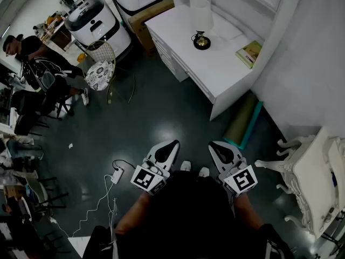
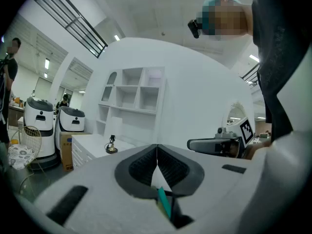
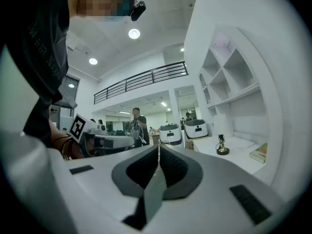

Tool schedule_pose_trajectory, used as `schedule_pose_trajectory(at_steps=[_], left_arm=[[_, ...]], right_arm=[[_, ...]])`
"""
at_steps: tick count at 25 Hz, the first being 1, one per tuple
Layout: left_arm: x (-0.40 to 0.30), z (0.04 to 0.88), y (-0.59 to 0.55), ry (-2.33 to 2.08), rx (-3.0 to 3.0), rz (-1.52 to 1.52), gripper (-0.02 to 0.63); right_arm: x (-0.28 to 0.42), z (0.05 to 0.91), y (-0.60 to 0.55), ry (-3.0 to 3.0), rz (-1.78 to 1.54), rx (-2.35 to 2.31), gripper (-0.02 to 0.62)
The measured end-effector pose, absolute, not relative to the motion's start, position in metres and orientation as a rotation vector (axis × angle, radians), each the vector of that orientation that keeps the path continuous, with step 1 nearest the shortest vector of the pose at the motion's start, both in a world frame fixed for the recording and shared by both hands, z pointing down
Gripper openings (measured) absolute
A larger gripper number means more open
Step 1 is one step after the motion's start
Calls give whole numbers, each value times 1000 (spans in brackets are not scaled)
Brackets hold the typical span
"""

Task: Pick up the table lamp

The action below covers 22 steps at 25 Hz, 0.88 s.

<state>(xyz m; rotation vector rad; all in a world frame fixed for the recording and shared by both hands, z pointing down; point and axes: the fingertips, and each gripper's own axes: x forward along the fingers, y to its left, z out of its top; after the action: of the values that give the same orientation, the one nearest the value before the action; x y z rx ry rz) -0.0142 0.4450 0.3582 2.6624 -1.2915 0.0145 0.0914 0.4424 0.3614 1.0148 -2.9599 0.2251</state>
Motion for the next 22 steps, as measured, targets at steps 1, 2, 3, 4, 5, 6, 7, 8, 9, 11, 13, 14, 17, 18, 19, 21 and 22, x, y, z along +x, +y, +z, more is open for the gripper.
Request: schedule_pose_trajectory(at_steps=[1, 2, 3, 4, 5, 6, 7, 8, 9, 11, 13, 14, 17, 18, 19, 21, 22], left_arm=[[-14, 359, 446, -1294, 2659, 13, 18], [-15, 359, 447, -1298, 2654, 12, 18], [-15, 360, 448, -1303, 2649, 11, 18], [-15, 360, 450, -1308, 2643, 10, 18], [-15, 361, 450, -1315, 2638, 7, 18], [-15, 361, 451, -1321, 2633, 6, 18], [-15, 363, 450, -1326, 2629, 5, 18], [-16, 365, 450, -1331, 2629, 7, 18], [-17, 369, 448, -1334, 2634, 13, 18], [-17, 375, 443, -1331, 2650, 26, 18], [-12, 370, 434, -1322, 2635, 9, 18], [-12, 369, 429, -1319, 2628, -2, 18], [-17, 374, 411, -1314, 2619, -23, 18], [-20, 377, 404, -1311, 2617, -26, 18], [-24, 380, 396, -1307, 2618, -28, 18], [-32, 390, 377, -1302, 2633, -32, 18], [-35, 392, 366, -1302, 2638, -37, 18]], right_arm=[[93, 363, 444, -2959, 230, 1014, 32], [94, 364, 445, -2957, 235, 1014, 32], [96, 365, 446, -2954, 242, 1015, 32], [97, 366, 446, -2951, 250, 1016, 32], [98, 368, 446, -2948, 254, 1014, 32], [99, 369, 447, -2947, 253, 1009, 32], [99, 370, 447, -2945, 250, 1004, 32], [99, 369, 446, -2948, 247, 1003, 32], [100, 367, 444, -2961, 249, 1010, 32], [104, 363, 439, -3016, 268, 1030, 34], [109, 364, 431, -3042, 315, 1035, 34], [109, 365, 425, -3046, 341, 1032, 34], [105, 369, 408, -3057, 388, 1014, 34], [103, 369, 403, -3057, 391, 1008, 34], [100, 370, 396, -3052, 388, 1005, 34], [94, 373, 382, -3031, 379, 1007, 34], [92, 375, 374, -3020, 376, 1007, 34]])
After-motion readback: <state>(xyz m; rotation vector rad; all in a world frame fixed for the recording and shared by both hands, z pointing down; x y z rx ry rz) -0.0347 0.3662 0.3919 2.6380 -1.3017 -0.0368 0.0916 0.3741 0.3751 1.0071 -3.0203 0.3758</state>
